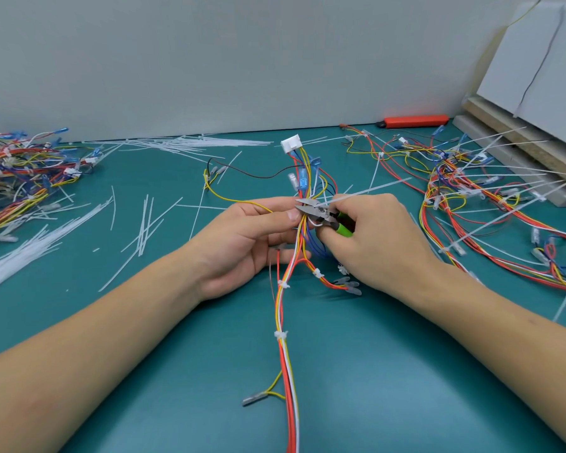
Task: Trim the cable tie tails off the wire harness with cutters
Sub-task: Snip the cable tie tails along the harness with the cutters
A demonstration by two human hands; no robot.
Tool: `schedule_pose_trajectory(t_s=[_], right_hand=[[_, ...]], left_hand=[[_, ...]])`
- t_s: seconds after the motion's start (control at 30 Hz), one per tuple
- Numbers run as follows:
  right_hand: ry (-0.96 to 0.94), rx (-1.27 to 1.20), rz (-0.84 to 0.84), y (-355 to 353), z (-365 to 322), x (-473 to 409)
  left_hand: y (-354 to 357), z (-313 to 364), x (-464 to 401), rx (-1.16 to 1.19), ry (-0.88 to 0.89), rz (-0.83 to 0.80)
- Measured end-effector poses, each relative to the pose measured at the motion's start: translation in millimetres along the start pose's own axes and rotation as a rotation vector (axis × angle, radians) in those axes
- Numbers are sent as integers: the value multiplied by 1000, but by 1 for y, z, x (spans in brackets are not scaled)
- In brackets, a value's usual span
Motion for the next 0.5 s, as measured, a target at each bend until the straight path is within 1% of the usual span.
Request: schedule_pose_trajectory(t_s=[0.3, 0.5], right_hand=[[-25, 43, -13, 0, -2, 0], [-97, 105, 22, -1, -4, 2]], left_hand=[[-1, 0, 0, 1, 9, 0], [-1, 0, 1, 6, 4, -3]])
Point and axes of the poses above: each hand's wrist, its own x-axis away from the middle knuckle, its own y-axis out of the palm, z = x × y, the point moved 2 cm from there along -x, towards the middle knuckle, and after that the axes turned 13 degrees about y, right-handed, at the moved point
